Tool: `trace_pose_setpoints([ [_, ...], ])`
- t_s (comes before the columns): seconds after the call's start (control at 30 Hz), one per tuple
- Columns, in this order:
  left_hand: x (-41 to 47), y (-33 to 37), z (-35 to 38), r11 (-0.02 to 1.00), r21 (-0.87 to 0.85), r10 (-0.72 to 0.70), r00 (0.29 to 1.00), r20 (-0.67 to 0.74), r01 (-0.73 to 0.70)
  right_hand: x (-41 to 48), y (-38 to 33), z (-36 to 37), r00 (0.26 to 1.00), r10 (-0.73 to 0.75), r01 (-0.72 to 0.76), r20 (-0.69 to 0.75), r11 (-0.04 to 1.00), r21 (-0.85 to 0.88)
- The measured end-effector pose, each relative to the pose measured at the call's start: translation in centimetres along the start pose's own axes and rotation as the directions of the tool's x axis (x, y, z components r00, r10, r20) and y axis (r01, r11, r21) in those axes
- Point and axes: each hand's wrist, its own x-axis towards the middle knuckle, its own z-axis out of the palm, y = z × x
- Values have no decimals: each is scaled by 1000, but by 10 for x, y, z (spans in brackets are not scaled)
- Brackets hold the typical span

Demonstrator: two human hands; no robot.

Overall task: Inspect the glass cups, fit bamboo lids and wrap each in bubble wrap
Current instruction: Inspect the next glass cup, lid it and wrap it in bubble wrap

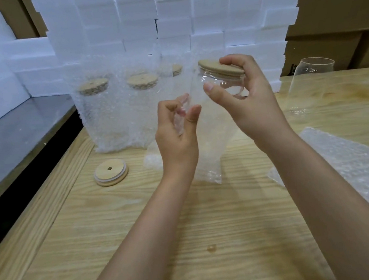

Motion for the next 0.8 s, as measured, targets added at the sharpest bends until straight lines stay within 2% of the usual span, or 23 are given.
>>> trace_pose_setpoints([
  [0.07,1,4,1,1000,6,-17,999,35,17,-1,1,1,1000,0,0,1,1000,-2],
  [0.17,5,4,-9,992,15,-126,964,233,126,0,3,-3,999,7,-7,-33,1000,-6],
  [0.23,10,0,-23,976,135,-212,899,384,173,2,5,-9,998,37,-36,-58,999,20],
  [0.33,12,-6,-38,907,406,-333,784,524,114,5,6,-15,993,95,-91,-71,994,65],
  [0.4,11,-10,-38,899,427,-346,760,550,101,5,4,-15,991,117,-109,-68,989,104],
  [0.5,8,-13,-34,913,358,-370,767,524,195,4,1,-13,996,78,-75,-45,994,73],
  [0.57,9,-13,-33,928,282,-357,797,487,243,3,0,-10,999,50,-49,-20,997,57],
  [0.8,13,-3,-21,973,156,-215,922,322,172,0,5,0,989,30,-27,146,999,-22],
])
